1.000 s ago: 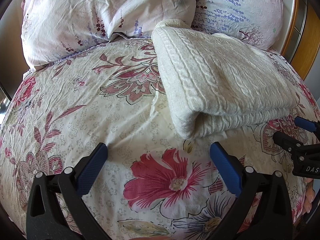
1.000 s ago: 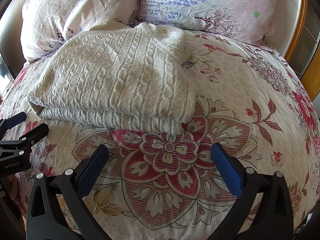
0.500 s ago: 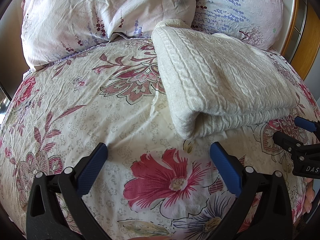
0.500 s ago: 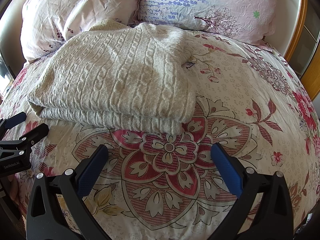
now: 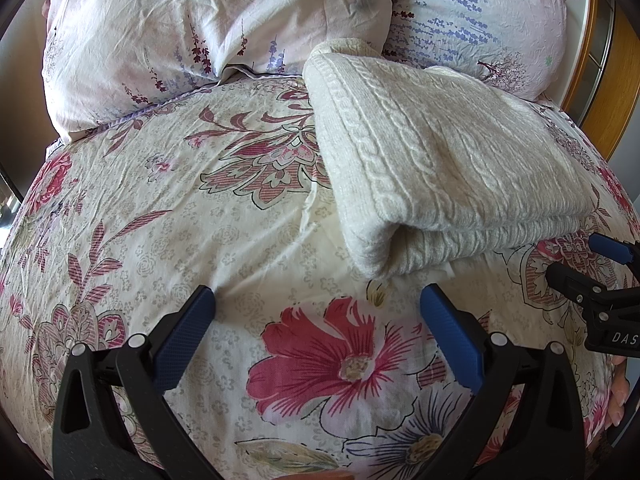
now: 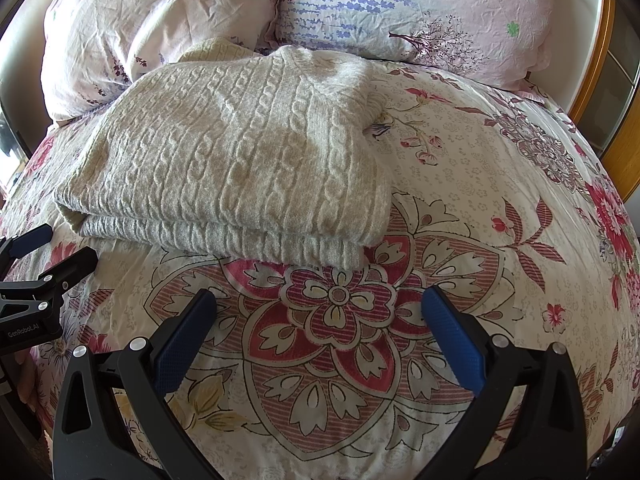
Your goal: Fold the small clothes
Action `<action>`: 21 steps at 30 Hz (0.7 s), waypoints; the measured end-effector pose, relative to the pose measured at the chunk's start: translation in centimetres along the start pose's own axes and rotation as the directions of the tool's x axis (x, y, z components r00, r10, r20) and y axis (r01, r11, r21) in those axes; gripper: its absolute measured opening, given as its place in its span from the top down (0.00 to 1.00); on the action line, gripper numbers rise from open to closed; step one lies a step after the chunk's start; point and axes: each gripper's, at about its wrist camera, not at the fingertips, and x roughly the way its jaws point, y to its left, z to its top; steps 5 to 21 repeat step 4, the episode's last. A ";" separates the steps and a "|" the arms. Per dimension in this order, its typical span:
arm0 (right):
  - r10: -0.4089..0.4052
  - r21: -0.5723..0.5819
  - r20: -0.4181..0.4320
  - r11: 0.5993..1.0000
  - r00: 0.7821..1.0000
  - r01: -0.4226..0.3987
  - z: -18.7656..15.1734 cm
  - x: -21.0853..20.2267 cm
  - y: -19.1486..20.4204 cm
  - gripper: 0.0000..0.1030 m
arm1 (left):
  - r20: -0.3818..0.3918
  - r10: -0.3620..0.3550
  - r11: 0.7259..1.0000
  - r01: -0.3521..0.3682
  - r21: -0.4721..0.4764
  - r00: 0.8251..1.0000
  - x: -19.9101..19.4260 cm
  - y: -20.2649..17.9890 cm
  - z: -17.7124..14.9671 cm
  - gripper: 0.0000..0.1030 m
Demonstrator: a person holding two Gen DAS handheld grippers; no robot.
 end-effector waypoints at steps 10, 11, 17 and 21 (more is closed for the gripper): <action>0.000 0.000 0.000 1.000 1.000 0.000 0.0 0.0 0.0 0.01 | 0.000 0.000 1.000 0.000 0.000 1.000 0.0 0.0 0.0 0.02; 0.000 0.000 0.000 1.000 1.000 0.000 0.0 0.0 0.0 0.01 | 0.000 0.000 1.000 0.000 0.000 1.000 0.0 0.0 0.0 0.02; 0.000 0.000 0.000 1.000 1.000 0.000 0.0 0.0 0.0 0.01 | 0.000 0.000 1.000 0.000 0.000 1.000 0.0 0.0 0.0 0.02; 0.000 0.000 0.000 1.000 1.000 0.000 0.0 0.0 0.0 0.01 | 0.000 0.000 1.000 0.000 0.000 1.000 0.0 0.0 0.0 0.02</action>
